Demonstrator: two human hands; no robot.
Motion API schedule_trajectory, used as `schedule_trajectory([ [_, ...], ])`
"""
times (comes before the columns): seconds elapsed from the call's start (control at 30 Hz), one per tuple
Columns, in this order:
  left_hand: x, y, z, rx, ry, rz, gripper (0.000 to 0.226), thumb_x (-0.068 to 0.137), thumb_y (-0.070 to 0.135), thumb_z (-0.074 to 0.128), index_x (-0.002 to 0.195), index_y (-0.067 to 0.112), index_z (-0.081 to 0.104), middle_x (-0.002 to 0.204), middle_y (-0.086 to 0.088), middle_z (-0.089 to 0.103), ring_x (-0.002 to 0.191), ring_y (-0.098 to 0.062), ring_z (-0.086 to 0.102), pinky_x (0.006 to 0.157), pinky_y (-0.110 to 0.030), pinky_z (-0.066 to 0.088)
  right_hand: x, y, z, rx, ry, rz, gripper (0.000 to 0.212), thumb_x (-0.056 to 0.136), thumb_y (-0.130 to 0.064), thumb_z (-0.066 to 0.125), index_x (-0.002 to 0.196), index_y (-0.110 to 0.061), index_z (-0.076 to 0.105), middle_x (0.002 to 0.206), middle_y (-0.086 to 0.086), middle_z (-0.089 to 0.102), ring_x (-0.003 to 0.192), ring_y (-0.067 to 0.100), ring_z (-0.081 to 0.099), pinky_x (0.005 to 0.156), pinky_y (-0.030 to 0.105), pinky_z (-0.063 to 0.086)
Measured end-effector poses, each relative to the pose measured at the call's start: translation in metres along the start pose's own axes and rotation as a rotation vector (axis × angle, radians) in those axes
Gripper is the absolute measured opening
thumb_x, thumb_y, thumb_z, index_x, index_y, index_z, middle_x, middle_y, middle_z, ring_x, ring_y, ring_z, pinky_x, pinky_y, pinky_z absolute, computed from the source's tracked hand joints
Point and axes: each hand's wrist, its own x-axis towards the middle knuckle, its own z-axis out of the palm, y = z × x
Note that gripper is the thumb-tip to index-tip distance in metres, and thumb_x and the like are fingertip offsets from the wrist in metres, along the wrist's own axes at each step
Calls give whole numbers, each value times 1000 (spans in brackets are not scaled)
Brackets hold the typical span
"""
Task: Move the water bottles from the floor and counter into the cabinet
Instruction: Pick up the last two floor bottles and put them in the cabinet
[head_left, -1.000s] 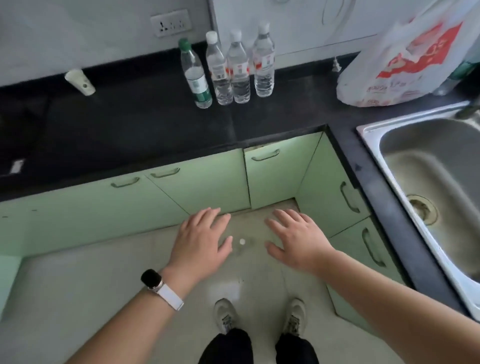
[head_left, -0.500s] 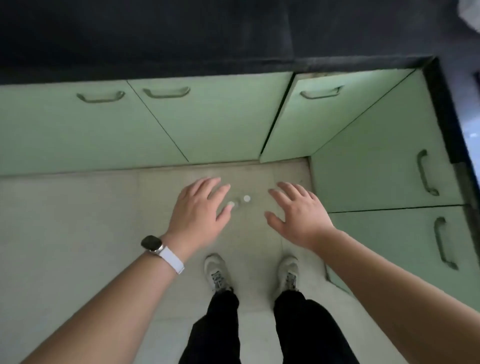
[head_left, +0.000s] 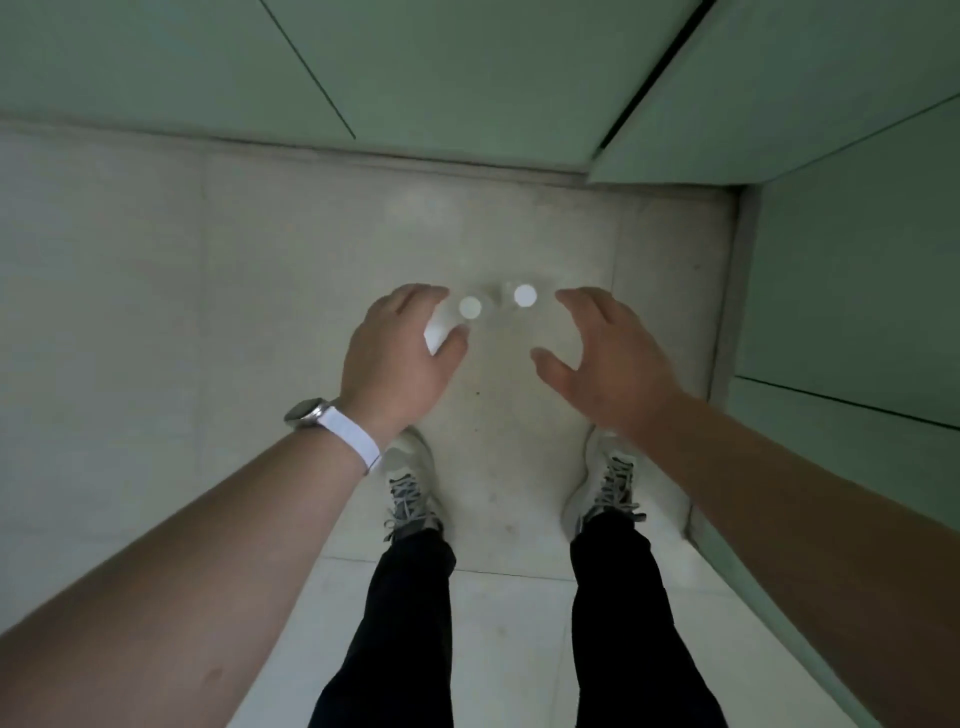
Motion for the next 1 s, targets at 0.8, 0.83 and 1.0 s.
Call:
schedule_trajectory([
  [0.8, 99, -97, 197, -162, 2, -87, 80, 76, 38, 83, 142, 16, 44, 137, -4, 54, 123, -21, 53, 98, -24, 39, 153, 121, 177, 162, 50, -117, 74, 78, -31, 75, 141, -16, 40, 137, 5, 49, 122, 25, 49, 95, 25, 36],
  [0.83, 98, -97, 197, -144, 9, -82, 78, 76, 39, 82, 141, 16, 45, 135, -4, 56, 121, -22, 55, 94, -21, 37, 154, 120, 177, 146, 56, -118, 70, 78, -30, 76, 137, -16, 42, 133, 4, 51, 118, 25, 51, 91, 28, 40],
  [1.0, 79, -95, 185, -191, 38, -96, 75, 75, 39, 83, 138, 17, 49, 125, 1, 62, 112, -17, 59, 89, -15, 35, 147, 112, 171, 115, 47, -118, 64, 74, -33, 77, 127, -16, 45, 120, 4, 56, 106, 27, 54, 82, 37, 46],
])
